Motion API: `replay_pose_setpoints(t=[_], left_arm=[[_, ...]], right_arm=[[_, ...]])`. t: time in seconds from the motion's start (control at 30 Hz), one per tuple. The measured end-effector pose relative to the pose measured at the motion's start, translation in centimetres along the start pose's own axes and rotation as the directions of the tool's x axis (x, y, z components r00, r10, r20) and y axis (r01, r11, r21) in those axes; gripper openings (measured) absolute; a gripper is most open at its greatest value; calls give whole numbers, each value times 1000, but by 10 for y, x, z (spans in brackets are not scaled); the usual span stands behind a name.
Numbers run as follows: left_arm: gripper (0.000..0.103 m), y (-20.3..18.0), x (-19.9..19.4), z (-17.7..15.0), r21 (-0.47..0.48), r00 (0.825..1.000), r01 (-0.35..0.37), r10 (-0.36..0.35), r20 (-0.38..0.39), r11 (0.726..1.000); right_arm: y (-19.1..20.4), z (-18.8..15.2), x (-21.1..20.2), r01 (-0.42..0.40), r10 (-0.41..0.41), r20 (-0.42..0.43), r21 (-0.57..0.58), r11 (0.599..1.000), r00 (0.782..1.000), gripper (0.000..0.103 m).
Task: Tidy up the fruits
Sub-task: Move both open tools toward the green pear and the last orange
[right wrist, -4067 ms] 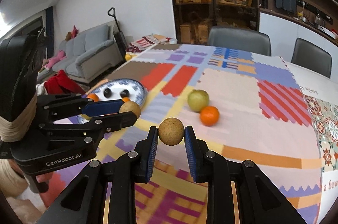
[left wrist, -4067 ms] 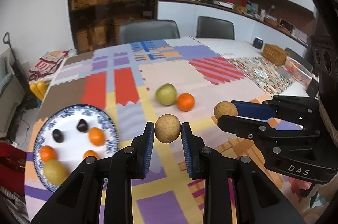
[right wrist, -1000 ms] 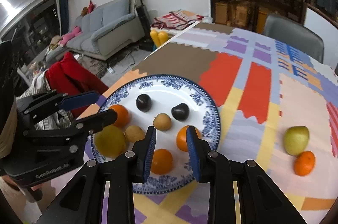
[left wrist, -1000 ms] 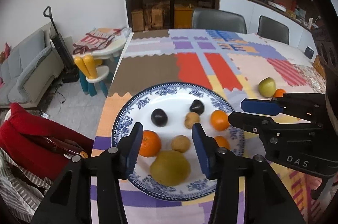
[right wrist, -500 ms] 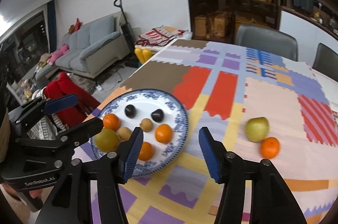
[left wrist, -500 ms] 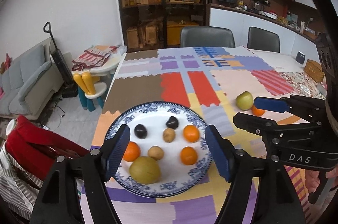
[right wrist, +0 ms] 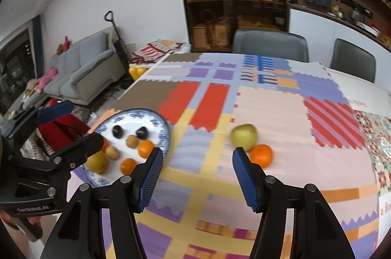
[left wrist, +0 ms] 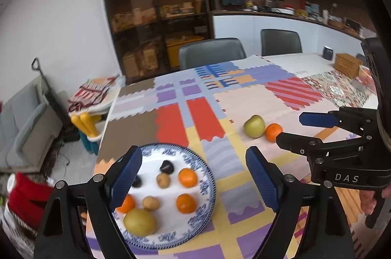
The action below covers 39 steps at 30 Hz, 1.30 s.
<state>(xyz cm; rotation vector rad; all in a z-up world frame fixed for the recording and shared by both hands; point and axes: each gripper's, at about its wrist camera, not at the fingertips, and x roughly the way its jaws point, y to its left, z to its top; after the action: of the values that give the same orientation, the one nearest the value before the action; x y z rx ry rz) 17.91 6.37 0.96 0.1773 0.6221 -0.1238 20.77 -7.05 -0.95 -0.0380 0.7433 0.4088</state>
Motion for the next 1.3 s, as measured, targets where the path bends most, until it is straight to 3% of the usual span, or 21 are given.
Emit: replay_pose_setpoints(t=[0.37, 0.73, 1.3], left_arm=[[87, -26, 38, 13, 111, 994, 107, -106, -10, 988], [87, -41, 92, 17, 208, 973, 232, -226, -52, 950], [87, -60, 166, 29, 240, 931, 356, -323, -167, 903]], right_arm=[[-37, -9, 4, 104, -103, -22, 43, 994, 994, 60], [-59, -16, 28, 171, -167, -74, 40, 985, 983, 60], [-89, -25, 87, 126, -115, -163, 61, 990, 980, 60]])
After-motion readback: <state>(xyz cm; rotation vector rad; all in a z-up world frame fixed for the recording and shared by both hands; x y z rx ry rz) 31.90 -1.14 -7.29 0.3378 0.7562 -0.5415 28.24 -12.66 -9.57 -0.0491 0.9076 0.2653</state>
